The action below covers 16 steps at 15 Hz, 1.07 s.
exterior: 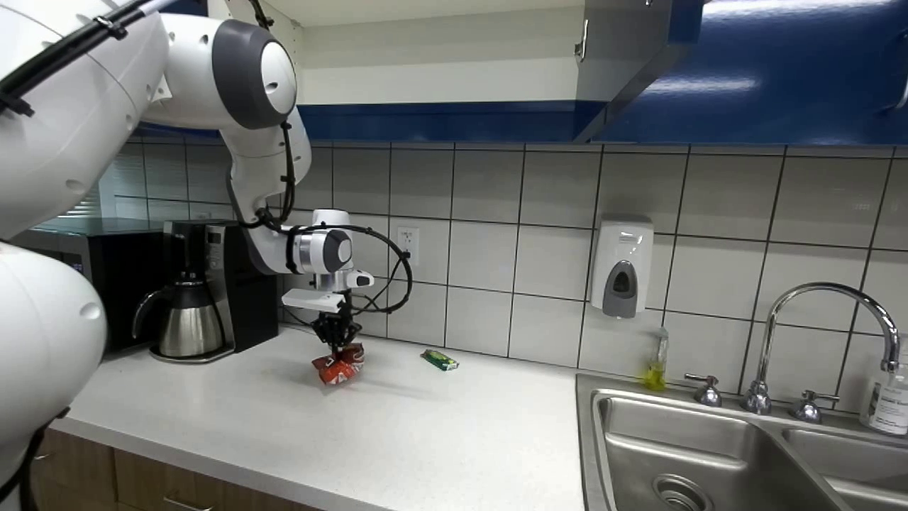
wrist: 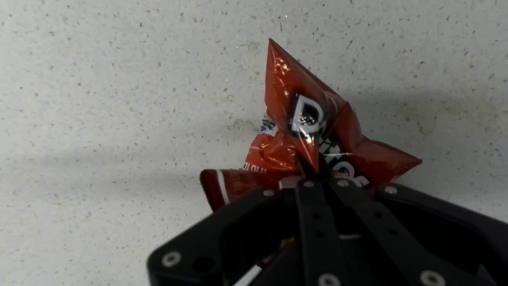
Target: Place the bag of doritos on the bottom shelf of the cabinet
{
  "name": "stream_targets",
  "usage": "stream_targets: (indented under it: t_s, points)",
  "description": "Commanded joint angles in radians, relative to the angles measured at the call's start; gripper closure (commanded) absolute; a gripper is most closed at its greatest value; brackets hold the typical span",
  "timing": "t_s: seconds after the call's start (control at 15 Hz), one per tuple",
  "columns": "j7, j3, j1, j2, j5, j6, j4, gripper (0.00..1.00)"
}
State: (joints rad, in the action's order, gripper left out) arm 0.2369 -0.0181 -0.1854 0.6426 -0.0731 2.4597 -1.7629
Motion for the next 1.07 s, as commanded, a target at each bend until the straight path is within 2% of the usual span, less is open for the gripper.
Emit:
stream_targets:
  t_s: [0.0, 0.47, 1.0]
  points:
    - [-0.005, 0.013, -0.008, -0.049, -0.012, -0.014, -0.006, 1.0]
    - [0.008, 0.004, -0.011, -0.159, -0.002, -0.025, -0.092, 1.0]
    - [0.057, -0.016, -0.034, -0.355, 0.005, -0.034, -0.308, 1.0]
